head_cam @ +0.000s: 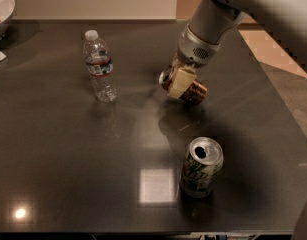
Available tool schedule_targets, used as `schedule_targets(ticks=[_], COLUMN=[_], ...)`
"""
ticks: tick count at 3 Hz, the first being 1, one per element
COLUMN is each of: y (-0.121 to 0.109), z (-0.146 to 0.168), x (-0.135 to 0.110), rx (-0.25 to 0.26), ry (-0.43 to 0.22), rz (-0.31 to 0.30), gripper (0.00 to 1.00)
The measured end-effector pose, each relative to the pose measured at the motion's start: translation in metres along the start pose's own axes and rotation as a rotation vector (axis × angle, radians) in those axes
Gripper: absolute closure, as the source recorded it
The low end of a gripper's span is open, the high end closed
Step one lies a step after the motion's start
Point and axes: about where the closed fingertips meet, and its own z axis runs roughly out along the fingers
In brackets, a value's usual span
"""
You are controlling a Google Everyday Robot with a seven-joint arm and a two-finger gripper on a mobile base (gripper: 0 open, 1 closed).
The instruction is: Knock orange can over
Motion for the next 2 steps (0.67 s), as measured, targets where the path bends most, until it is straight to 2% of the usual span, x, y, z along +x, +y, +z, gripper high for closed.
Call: schedule_targets(ticks=[2], y=[0.0072], z=[0.0150], x=[-0.0081], rx=[-0.037], ry=[0.112], rz=[-0.147], gripper=[0.35])
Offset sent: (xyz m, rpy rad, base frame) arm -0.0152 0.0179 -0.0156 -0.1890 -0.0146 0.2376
